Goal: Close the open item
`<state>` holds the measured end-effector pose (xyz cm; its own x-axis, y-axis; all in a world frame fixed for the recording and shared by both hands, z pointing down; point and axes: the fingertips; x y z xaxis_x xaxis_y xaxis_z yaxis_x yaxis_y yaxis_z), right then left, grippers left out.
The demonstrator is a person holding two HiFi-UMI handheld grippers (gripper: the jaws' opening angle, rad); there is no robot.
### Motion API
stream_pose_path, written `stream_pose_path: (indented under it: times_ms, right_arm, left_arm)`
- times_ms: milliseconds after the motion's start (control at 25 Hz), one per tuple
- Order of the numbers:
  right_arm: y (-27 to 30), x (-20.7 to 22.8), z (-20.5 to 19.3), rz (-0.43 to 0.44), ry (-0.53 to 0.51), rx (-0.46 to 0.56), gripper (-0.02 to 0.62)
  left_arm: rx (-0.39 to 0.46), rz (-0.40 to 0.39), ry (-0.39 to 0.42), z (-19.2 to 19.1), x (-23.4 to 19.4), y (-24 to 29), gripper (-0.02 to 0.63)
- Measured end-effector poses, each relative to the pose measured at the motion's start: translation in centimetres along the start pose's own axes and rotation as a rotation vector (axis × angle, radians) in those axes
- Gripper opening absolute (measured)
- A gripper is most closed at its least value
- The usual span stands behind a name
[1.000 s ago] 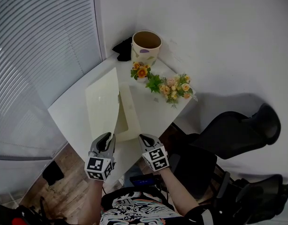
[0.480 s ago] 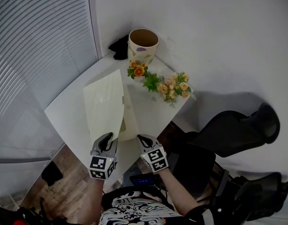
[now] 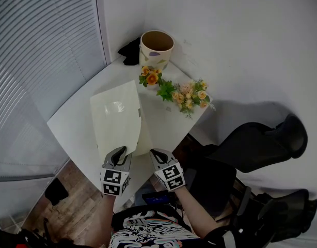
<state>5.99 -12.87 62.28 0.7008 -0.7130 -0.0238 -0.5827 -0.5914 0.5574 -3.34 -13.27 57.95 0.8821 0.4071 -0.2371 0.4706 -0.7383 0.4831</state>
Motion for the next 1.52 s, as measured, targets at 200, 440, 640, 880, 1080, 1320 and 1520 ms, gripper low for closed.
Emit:
stream_pose_path:
  times_ms: [200,440,640,880,1080,1320,1520]
  right_arm:
    - [0.0,0.0,0.1,-0.003,0.001,-0.002,0.002]
    - [-0.1,0.0,0.1,-0.007,0.007,0.001,0.002]
    - [-0.1,0.0,0.1,-0.01,0.005,-0.005,0.002]
    - [0.0,0.1,0.0,-0.014,0.01,-0.005,0.002]
    - [0.1,0.1,0.0,-0.019,0.014,-0.01,0.002]
    - [0.0,0.0,0.1,-0.019,0.019,-0.013,0.003]
    - [0.2,0.1,0.0,-0.016,0.02,-0.017,0.002]
  left_arm:
    - [-0.044,-0.014,0.004,-0.5,0.2,0.5,0.078]
    - [-0.086,-0.017,0.016,-1.0,0.2,1.0,0.081]
    - [-0.148,-0.026,0.038,-1.5,0.4,1.6,0.089]
    - [-0.214,-0.031,0.063,-2.0,0.6,2.1,0.094]
    - [-0.254,-0.034,0.082,-2.3,0.6,2.5,0.097]
    - [-0.337,-0.038,0.122,-2.7,0.7,2.8,0.106]
    - [-0.4,-0.028,0.187,-3.2,0.8,3.2,0.109]
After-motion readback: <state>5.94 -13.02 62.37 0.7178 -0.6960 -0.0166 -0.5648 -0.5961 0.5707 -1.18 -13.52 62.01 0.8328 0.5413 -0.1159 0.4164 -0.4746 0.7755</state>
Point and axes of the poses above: the fingertips, and each gripper's own axes: y forward along the fingers, x to its right, z out of its top, and after that the axes turned 6 degrees about -y, right-handed
